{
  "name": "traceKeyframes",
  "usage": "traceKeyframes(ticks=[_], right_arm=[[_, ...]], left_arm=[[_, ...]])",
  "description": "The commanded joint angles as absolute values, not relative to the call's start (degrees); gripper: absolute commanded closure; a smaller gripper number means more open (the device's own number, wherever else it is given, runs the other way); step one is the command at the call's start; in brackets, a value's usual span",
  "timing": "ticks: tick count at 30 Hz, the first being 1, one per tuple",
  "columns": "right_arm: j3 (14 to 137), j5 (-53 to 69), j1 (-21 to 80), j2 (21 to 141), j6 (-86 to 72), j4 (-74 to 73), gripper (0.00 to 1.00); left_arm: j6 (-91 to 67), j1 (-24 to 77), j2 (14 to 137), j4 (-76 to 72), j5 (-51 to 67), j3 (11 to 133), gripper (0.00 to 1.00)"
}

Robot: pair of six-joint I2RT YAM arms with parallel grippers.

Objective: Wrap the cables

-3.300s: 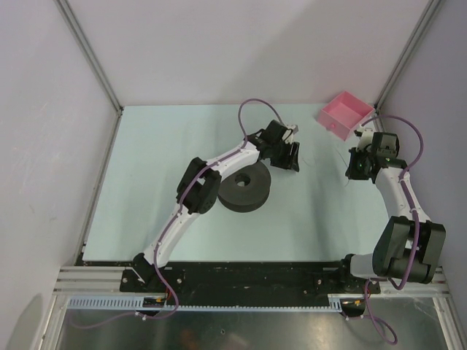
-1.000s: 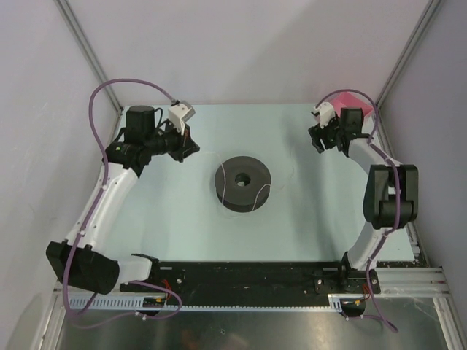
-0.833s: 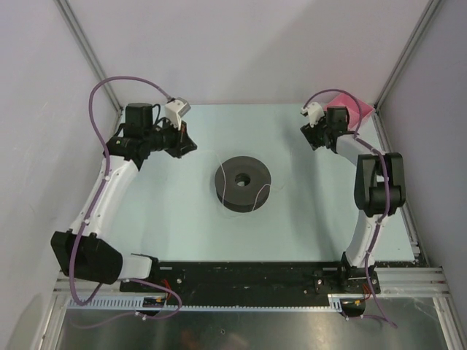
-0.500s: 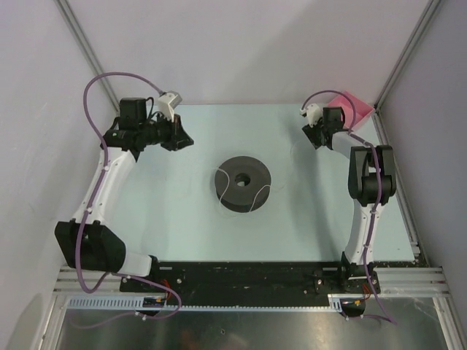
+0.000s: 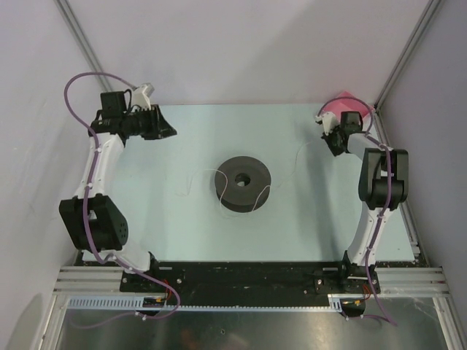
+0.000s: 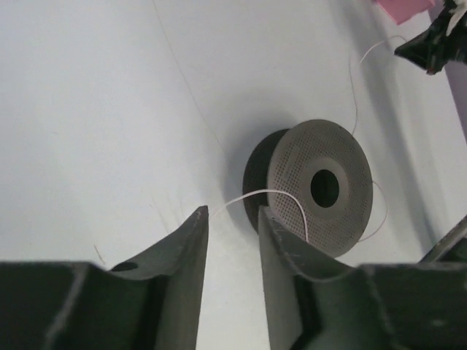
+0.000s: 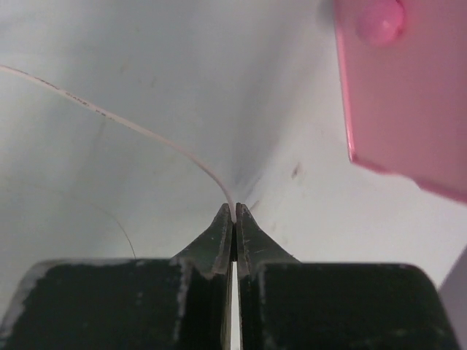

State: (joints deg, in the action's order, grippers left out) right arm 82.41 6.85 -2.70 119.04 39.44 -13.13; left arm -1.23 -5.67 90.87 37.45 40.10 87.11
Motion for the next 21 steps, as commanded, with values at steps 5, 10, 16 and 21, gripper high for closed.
traceKeyframes(ticks=[5, 10, 16, 21], right_arm=[[80.37, 11.74, -3.46, 110.86, 37.53, -18.02, 1.00], [80.26, 12.63, -3.01, 108.73, 37.95, -19.59, 1.00], [80.32, 13.47, -2.63, 106.95, 38.62, -21.42, 1.00], [80.30, 10.79, -1.94, 105.42, 37.97, -21.93, 1.00]], left_arm=[[18.31, -6.00, 86.54, 38.58, 41.62, 75.14, 0.05], [38.69, -5.79, 87.79, 42.59, 39.24, 70.90, 0.01], [48.59, -1.91, 96.43, 42.78, 41.58, 71.71, 0.07], [53.03, 3.53, 103.40, 42.51, 38.60, 73.25, 0.14]])
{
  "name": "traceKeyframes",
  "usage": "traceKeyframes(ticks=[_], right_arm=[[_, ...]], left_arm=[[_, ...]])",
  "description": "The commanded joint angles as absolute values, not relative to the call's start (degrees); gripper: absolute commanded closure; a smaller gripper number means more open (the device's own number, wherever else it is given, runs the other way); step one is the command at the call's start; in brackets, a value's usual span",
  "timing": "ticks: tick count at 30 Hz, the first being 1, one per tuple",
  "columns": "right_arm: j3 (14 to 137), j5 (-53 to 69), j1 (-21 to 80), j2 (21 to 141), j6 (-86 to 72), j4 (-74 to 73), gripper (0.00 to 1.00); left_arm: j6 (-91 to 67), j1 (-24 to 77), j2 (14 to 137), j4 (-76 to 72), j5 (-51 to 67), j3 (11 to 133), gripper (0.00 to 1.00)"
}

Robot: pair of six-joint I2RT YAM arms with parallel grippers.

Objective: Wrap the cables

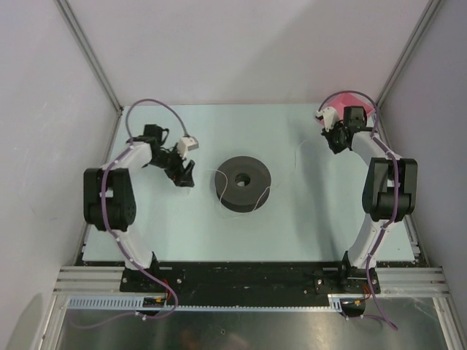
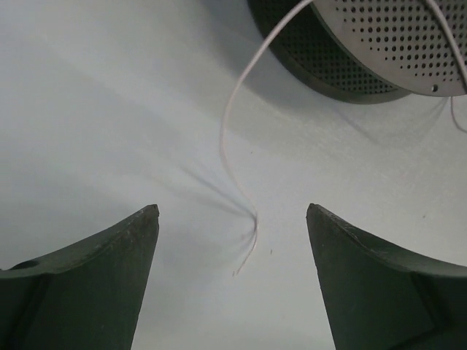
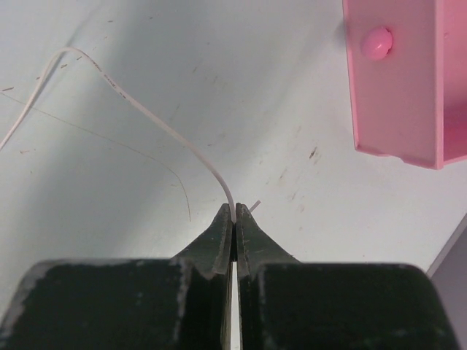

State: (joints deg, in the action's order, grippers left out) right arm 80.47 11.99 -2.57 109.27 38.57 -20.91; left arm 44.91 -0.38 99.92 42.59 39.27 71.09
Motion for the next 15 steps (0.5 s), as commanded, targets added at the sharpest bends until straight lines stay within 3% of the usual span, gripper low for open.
traceKeyframes(ticks=[1, 8, 15], right_arm=[[80.32, 10.27, -1.94, 105.14, 37.66, -22.04, 1.00], [80.29, 10.97, -3.34, 101.58, 36.84, -24.95, 1.00], [80.25, 11.46, -5.76, 99.33, 36.00, -25.24, 1.00]], left_arm=[[53.32, 4.27, 104.61, 42.26, 38.20, 73.45, 0.15], [49.50, 6.47, 110.84, 39.40, 34.79, 77.63, 0.25], [52.99, 6.64, 109.00, 38.95, 30.25, 75.32, 0.35]])
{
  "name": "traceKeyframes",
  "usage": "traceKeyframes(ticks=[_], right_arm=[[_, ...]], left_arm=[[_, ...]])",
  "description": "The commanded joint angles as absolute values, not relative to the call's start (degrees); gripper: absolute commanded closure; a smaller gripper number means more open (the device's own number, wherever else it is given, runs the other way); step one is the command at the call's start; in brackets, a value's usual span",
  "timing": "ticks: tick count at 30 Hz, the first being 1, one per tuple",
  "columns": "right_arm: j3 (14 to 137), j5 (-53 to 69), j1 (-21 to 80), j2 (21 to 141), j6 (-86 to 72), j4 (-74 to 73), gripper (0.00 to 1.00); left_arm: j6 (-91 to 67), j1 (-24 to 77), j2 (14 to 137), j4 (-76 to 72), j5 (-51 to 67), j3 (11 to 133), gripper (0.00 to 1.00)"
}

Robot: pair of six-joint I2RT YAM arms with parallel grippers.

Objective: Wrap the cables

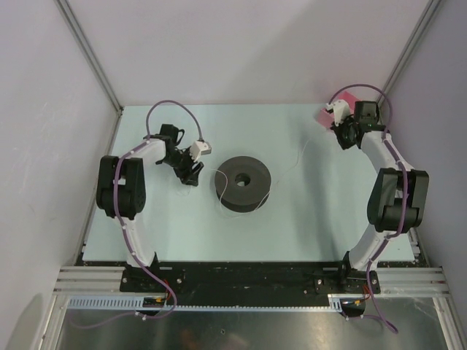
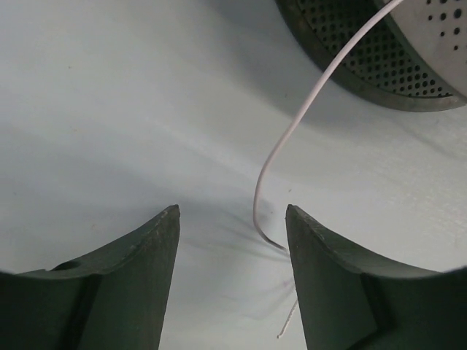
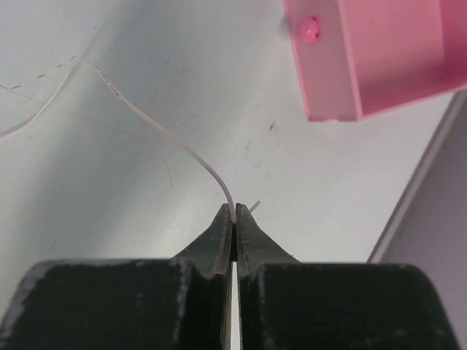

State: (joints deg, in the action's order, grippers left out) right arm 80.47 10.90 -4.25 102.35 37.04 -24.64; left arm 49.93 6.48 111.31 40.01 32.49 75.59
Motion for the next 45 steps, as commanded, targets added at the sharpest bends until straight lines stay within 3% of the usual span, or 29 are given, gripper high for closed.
traceKeyframes(ticks=[1, 5, 9, 12, 15, 17, 32, 39, 45], right_arm=[[80.25, 11.93, -6.09, 99.15, 35.97, -25.36, 1.00], [80.24, 12.82, -6.80, 98.72, 36.77, -25.43, 1.00], [80.27, 12.73, -7.40, 97.96, 37.56, -25.71, 1.00], [80.25, 12.90, -8.53, 97.11, 37.89, -26.63, 1.00], [79.87, 11.80, -10.20, 95.76, 38.98, -27.47, 1.00], [79.03, 10.68, -12.00, 94.25, 40.09, -27.37, 1.00], [77.35, 18.32, -34.64, 84.19, 42.99, -27.70, 1.00], [75.68, 21.02, -40.43, 83.77, 47.23, -30.85, 1.00], [70.51, 27.19, -41.20, 80.61, 61.42, -41.02, 1.00]], left_arm=[[52.64, 6.92, 109.25, 38.99, 30.51, 75.23, 0.34], [50.68, 8.36, 110.50, 38.87, 31.72, 75.91, 0.33], [49.96, 9.38, 111.05, 38.38, 29.80, 75.41, 0.40], [48.16, 8.94, 110.20, 38.14, 26.57, 74.70, 0.61], [46.34, 6.23, 106.85, 38.08, 23.78, 72.96, 0.91], [46.28, 3.53, 103.77, 38.15, 21.90, 71.37, 0.98], [54.92, -17.44, 94.48, 40.94, 11.58, 68.76, 1.00], [59.58, -20.00, 92.76, 43.03, 10.81, 66.18, 1.00], [73.66, -19.85, 83.96, 46.15, 13.43, 55.75, 1.00]])
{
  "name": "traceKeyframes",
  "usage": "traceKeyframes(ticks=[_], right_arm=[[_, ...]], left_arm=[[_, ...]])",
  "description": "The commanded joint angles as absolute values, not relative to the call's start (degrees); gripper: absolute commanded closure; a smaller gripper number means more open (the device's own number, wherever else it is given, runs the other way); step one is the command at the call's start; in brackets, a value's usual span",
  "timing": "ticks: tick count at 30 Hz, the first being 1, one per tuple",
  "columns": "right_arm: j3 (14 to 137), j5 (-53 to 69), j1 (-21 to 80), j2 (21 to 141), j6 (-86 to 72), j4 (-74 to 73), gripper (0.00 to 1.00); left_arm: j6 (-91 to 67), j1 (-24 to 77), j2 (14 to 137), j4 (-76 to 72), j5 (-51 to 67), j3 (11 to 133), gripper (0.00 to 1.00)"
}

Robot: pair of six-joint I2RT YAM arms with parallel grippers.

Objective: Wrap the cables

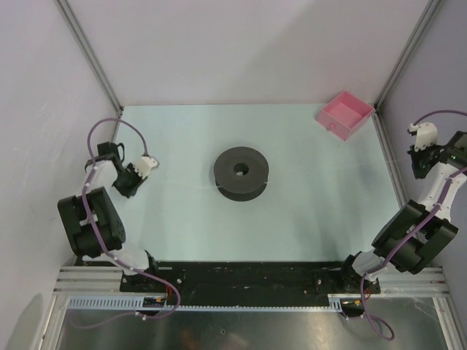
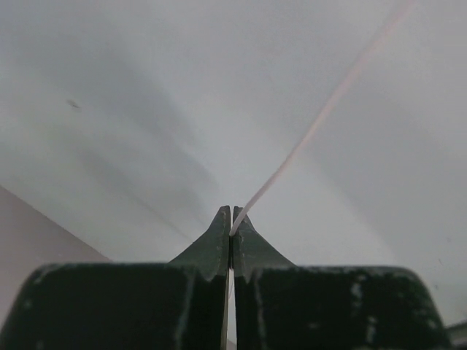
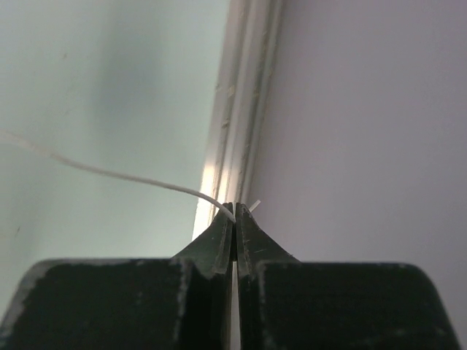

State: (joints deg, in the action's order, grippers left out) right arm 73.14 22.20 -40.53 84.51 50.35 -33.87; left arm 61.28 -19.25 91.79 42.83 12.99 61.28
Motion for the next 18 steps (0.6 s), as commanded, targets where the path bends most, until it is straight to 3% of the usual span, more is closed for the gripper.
traceKeyframes(ticks=[1, 7, 13, 18], right_arm=[[69.44, 28.01, -41.39, 79.94, 64.55, -42.88, 1.00], [64.66, 31.10, -43.73, 76.71, 74.59, -46.57, 1.00], [64.45, 34.42, -47.08, 75.28, 70.01, -39.83, 1.00], [64.61, 38.97, -50.47, 74.04, 68.48, -36.18, 1.00]], left_arm=[[76.86, -19.86, 82.06, 46.98, 13.48, 53.41, 1.00], [89.08, -20.17, 70.29, 50.53, 16.37, 44.85, 1.00], [76.24, -22.05, 71.48, 53.10, 26.83, 59.53, 1.00], [75.51, -23.61, 72.83, 54.86, 30.36, 67.93, 1.00]])
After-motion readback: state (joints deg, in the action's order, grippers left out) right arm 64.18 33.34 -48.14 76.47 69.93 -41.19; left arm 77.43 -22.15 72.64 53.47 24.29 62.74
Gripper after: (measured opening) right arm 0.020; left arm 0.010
